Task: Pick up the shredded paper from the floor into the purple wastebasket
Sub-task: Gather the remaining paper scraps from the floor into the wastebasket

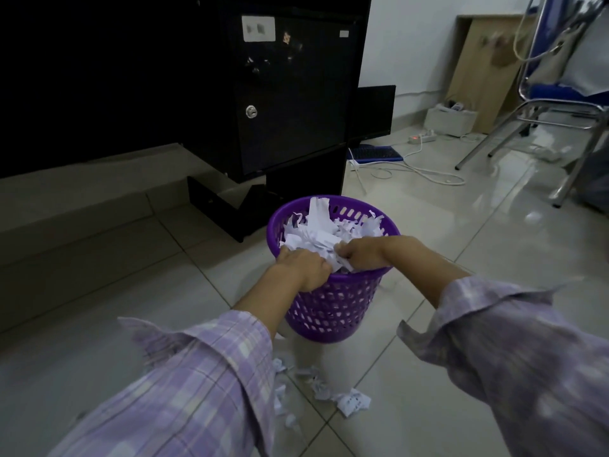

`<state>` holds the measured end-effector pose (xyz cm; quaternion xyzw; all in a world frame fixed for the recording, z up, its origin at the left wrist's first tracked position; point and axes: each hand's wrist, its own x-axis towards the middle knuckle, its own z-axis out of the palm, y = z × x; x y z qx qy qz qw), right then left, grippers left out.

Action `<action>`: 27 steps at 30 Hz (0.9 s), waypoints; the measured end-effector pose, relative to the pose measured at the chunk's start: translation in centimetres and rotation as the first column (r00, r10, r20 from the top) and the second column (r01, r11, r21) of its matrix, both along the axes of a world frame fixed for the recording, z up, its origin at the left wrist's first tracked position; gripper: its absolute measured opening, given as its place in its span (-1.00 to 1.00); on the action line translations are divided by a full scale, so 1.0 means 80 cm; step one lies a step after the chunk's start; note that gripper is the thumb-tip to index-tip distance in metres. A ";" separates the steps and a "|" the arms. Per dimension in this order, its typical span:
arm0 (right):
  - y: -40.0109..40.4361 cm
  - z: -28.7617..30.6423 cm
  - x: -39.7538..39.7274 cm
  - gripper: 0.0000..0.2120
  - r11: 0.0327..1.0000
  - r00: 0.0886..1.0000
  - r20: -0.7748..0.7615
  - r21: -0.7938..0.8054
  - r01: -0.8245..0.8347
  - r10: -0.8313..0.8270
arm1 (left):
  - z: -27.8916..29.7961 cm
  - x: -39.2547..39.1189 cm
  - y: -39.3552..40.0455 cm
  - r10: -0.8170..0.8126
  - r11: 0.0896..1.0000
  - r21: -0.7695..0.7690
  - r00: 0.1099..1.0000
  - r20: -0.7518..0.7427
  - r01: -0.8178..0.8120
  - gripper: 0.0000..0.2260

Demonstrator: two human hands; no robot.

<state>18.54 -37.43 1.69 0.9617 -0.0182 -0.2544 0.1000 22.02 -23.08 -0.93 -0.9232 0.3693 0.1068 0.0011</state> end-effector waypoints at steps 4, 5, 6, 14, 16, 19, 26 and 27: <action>0.004 -0.003 0.008 -0.50 0.998 0.993 -0.100 -0.019 0.063 -0.065 | 0.003 -0.003 -0.001 -0.011 1.000 0.029 1.000 0.009 0.011 -0.60; 0.005 -0.005 0.012 -0.50 0.997 0.991 -0.109 -0.022 0.073 -0.075 | 0.003 -0.003 -0.002 -0.016 0.999 0.036 1.000 0.019 0.016 -0.61; 0.006 -0.009 0.018 -0.49 0.996 0.991 -0.104 -0.034 0.084 -0.087 | 0.002 -0.004 -0.002 -0.020 0.999 0.039 0.999 0.027 0.018 -0.62; -0.012 -0.065 0.049 -0.49 0.983 0.978 -0.099 -0.026 0.183 -0.185 | -0.005 -0.003 -0.002 -0.024 1.000 -0.013 0.999 0.038 0.025 -0.64; -0.008 -0.062 0.045 -0.54 0.983 0.981 -0.062 0.018 0.185 -0.184 | -0.006 -0.002 -0.001 -0.021 1.000 -0.002 0.999 0.024 0.021 -0.64; -0.005 -0.048 0.033 -0.64 0.989 0.986 0.083 0.041 0.139 -0.142 | -0.009 -0.001 -0.001 -0.016 1.000 -0.011 0.999 0.042 0.016 -0.63; -0.009 -0.033 0.006 -0.58 0.952 0.876 0.409 0.264 0.155 -0.256 | -0.012 -0.003 0.003 0.015 0.997 -0.078 0.997 0.076 -0.009 -0.61; -0.008 -0.027 0.004 -0.55 0.930 0.883 0.364 0.318 0.183 -0.298 | -0.012 -0.003 0.004 0.010 0.996 -0.088 0.996 0.084 -0.002 -0.61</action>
